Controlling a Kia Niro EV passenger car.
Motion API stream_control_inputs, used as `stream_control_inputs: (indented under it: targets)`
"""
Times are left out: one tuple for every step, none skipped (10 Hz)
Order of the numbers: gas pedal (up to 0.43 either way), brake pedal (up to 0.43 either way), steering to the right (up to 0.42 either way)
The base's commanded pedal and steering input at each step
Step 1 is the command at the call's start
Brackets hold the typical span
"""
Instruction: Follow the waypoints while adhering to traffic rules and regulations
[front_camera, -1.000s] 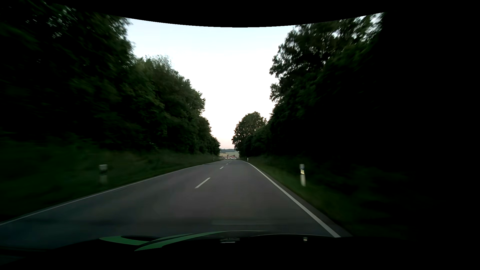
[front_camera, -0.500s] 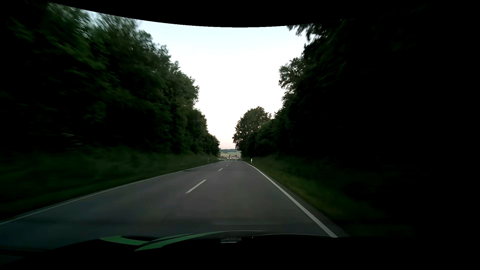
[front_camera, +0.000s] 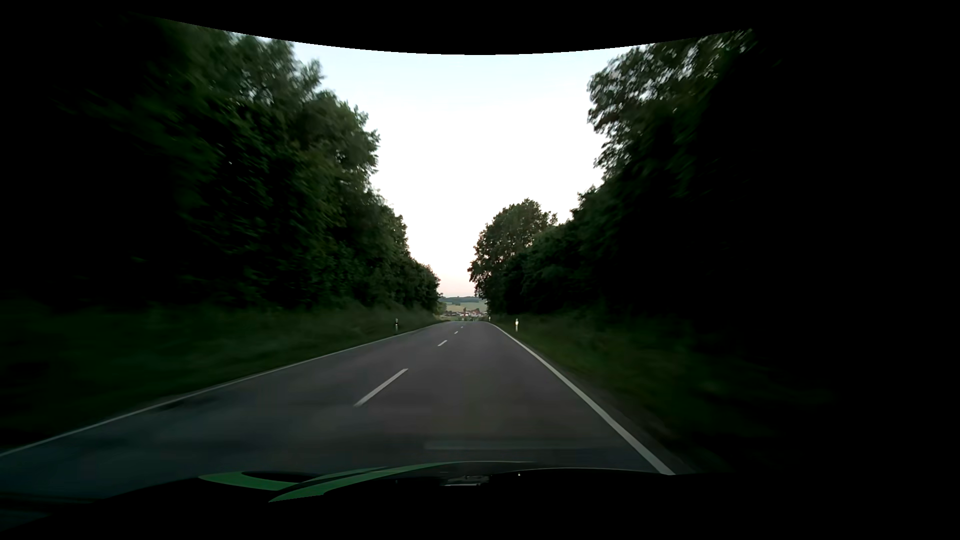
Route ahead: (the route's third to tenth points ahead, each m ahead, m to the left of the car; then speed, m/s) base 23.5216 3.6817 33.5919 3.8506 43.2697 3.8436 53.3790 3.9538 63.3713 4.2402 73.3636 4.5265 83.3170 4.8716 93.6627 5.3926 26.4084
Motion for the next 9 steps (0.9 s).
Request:
stream_control_inputs:
  targets:
    - [0.000,0.055,-0.003]
    - [0.000,0.073,-0.004]
    - [0.000,0.091,-0.003]
    - [0.000,0.104,-0.003]
    - [0.000,0.110,-0.003]
    - [0.000,0.116,-0.003]
    - [0.000,0.128,-0.003]
    - [0.000,0.140,-0.003]
    - [0.000,0.152,-0.003]
